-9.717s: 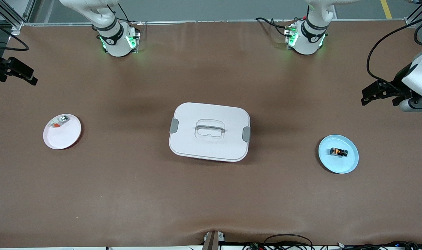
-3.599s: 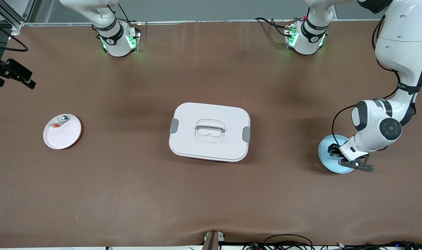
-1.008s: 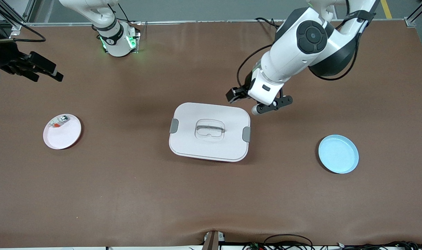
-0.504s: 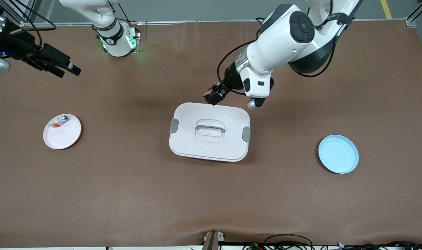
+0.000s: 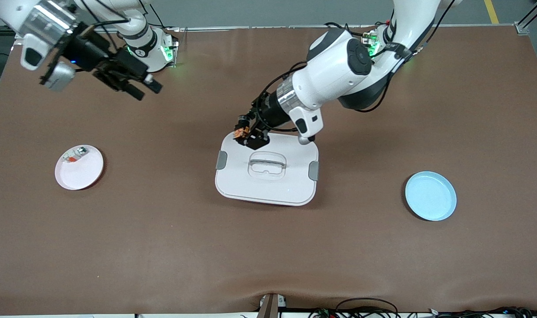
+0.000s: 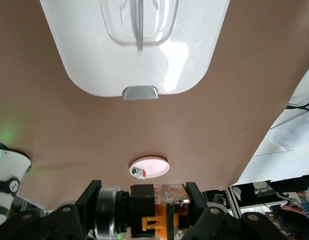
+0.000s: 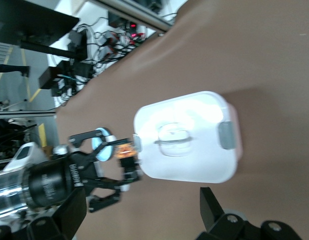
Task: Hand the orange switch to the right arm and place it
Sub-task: 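Bring the switch above the box while the right gripper reaches toward it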
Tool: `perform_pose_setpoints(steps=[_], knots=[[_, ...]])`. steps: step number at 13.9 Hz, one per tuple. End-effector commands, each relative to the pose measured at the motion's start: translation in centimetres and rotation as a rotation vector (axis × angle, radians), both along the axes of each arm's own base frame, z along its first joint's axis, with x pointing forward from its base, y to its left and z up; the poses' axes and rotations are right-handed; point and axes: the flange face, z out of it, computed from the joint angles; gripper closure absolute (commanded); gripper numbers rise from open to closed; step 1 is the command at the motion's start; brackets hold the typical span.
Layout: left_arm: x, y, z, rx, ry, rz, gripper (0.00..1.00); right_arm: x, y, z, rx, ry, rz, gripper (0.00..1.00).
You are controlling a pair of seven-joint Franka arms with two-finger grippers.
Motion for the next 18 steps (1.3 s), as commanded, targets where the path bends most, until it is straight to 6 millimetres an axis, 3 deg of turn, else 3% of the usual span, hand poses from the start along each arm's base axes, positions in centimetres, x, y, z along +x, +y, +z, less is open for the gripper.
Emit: perform_pose_setpoints(steps=[1,7,14,18], knots=[[0.1,-1.6,-0.5,-0.032,0.017,0.021,0.90,0.6,2.8,-2.0,0.036,-0.008,0.001,0.00],[0.0,-2.0,-0.8,-0.033,0.005,0.028,0.90,3.3,4.7,-7.5,-0.023,-0.004,0.132,0.00],[0.0,-1.9,-0.6,-0.034,0.002,0.029,0.90,4.4,10.9,-10.1,-0.041,0.057,0.203,0.00],[0.0,-1.9,-0.6,-0.035,0.001,0.030,0.90,5.8,12.7,-11.3,-0.097,0.061,0.219,0.00]])
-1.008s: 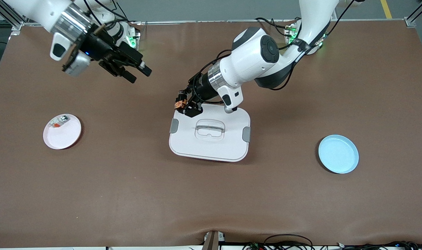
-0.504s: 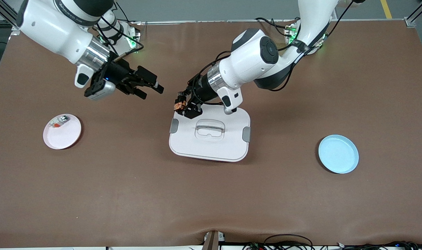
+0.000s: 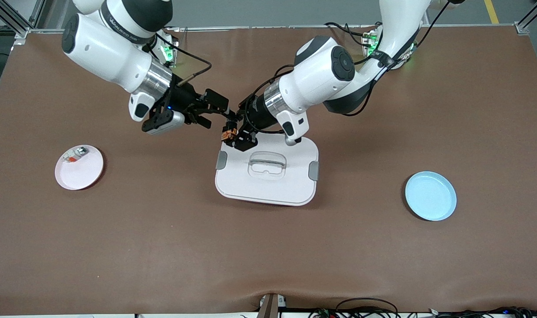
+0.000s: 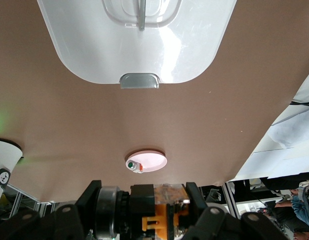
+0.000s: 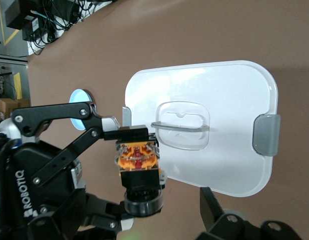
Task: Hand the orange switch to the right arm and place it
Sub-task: 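Bring the switch above the box while the right gripper reaches toward it, then grasp the switch with the right gripper and open the left gripper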
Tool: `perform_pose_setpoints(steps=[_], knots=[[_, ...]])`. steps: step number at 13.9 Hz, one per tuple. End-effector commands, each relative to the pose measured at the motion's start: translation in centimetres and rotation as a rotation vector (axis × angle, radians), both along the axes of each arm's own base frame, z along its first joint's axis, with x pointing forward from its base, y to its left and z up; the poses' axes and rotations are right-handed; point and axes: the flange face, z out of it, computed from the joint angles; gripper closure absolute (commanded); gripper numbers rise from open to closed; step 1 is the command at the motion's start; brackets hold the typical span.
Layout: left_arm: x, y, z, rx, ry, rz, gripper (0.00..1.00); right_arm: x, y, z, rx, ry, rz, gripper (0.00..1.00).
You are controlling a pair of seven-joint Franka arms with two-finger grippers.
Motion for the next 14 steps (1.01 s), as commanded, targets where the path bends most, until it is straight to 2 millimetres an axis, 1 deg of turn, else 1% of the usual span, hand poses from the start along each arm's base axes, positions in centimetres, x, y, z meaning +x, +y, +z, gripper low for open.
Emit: perform_pose_setpoints(steps=[1,3,4,8,9,12,14], knots=[[0.1,-0.3,0.6,-0.011,-0.005,0.018,0.90,1.6,1.3,-0.4,-0.022,0.006,-0.002,0.00],[0.1,-0.3,0.7,-0.012,-0.006,0.018,0.90,2.2,1.6,-0.7,-0.026,0.003,0.001,0.00],[0.1,-0.3,0.7,-0.012,-0.006,0.018,0.90,2.5,1.7,-1.3,-0.036,0.004,0.003,0.00],[0.2,-0.1,0.9,-0.012,-0.009,0.021,0.90,3.2,1.8,-1.0,-0.037,-0.007,0.006,0.00],[0.4,0.1,0.9,-0.012,-0.010,0.023,0.90,3.3,1.8,-0.8,-0.035,-0.010,0.004,0.13],[0.4,0.1,0.9,-0.012,-0.010,0.023,0.90,3.5,1.8,-0.2,-0.038,-0.032,0.014,0.59],[0.4,0.1,1.0,-0.013,-0.012,0.023,0.90,3.6,1.5,-0.2,-0.062,-0.045,0.020,0.98]])
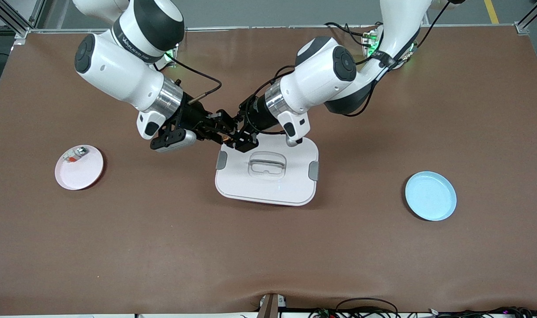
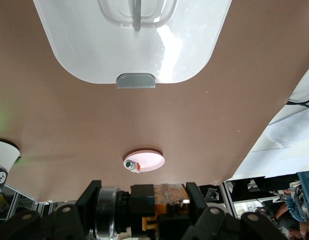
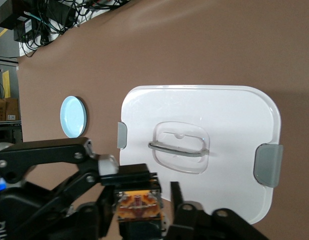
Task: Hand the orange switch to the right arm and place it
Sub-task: 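Grasp the switch with the right gripper and open the left gripper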
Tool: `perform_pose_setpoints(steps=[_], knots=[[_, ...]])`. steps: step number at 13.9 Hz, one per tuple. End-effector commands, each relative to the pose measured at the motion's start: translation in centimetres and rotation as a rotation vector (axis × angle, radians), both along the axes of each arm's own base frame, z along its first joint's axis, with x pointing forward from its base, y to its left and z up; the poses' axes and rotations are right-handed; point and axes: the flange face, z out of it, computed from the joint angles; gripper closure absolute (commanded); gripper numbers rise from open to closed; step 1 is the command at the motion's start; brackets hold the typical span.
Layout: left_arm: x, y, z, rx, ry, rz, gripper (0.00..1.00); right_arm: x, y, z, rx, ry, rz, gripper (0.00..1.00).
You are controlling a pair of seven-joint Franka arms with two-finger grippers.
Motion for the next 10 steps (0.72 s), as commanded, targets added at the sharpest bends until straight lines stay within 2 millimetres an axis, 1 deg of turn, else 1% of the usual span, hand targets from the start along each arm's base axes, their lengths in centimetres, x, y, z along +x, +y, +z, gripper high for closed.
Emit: perform_pose_setpoints(steps=[1,4,7,8,10], knots=[[0.10,-0.05,0.84,-0.010,-0.008,0.018,0.90,0.43,0.09,0.09,-0.025,-0.003,-0.006,1.00],[0.13,-0.06,0.74,-0.010,-0.006,0.018,0.90,0.46,0.00,0.01,-0.026,-0.004,-0.005,1.00],[0.10,-0.05,0.84,-0.009,-0.012,0.015,0.86,0.65,-0.31,0.05,-0.051,-0.032,0.020,1.00],[0.18,0.03,0.84,-0.009,-0.016,0.013,0.74,0.71,-0.42,0.03,-0.062,-0.042,0.030,1.00],[0.29,0.16,0.92,-0.003,-0.021,0.017,0.18,0.78,-0.52,0.10,-0.069,-0.053,0.040,1.00]])
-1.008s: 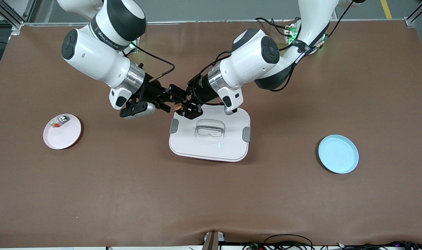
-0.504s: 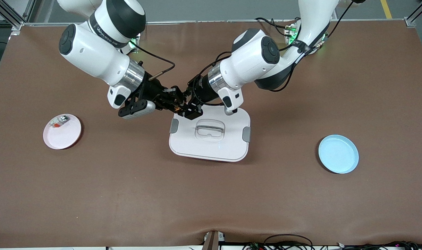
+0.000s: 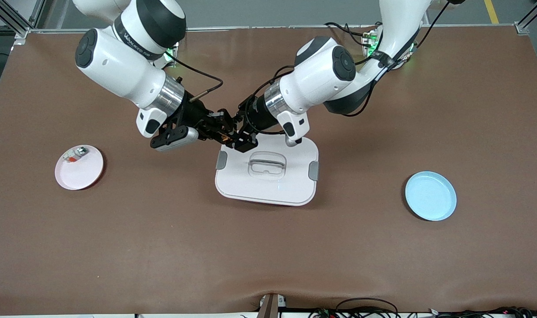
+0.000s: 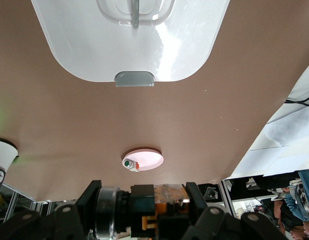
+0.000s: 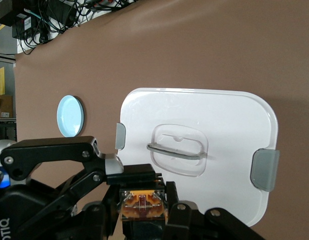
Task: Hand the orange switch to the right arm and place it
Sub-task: 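Grasp the switch with the right gripper and open the left gripper, then carry the switch to the white plate while the left gripper withdraws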
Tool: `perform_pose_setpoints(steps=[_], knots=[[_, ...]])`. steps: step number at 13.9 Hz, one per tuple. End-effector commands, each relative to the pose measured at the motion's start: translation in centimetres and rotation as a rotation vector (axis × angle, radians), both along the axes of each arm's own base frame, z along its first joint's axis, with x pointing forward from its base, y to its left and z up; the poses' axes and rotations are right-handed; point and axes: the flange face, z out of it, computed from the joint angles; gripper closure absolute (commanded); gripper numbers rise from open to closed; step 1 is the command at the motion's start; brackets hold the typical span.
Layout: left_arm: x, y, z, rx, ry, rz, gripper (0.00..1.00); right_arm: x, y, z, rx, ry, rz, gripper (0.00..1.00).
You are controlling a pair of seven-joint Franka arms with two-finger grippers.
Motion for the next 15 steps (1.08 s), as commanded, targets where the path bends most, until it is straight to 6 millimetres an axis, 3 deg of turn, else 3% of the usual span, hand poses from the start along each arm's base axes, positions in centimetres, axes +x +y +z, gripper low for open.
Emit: perform_pose_setpoints(steps=[1,5,7,12,15], knots=[[0.4,0.4,1.0,0.004,-0.016,0.016,0.00,0.8,-0.7,-0.1,-0.049,-0.036,0.028,1.00],[0.8,0.9,1.5,0.000,-0.028,0.020,0.00,1.0,-0.7,0.0,-0.085,-0.063,0.053,1.00],[1.5,1.7,1.7,0.008,-0.044,0.029,0.00,0.8,-1.2,-0.6,-0.133,-0.082,0.152,1.00],[4.1,4.7,0.6,0.063,-0.079,0.052,0.00,2.0,-6.1,-2.0,-0.193,-0.114,0.416,1.00],[6.3,7.3,-0.6,0.103,-0.094,0.071,0.00,2.4,-10.1,-3.1,-0.347,-0.101,0.563,1.00]])
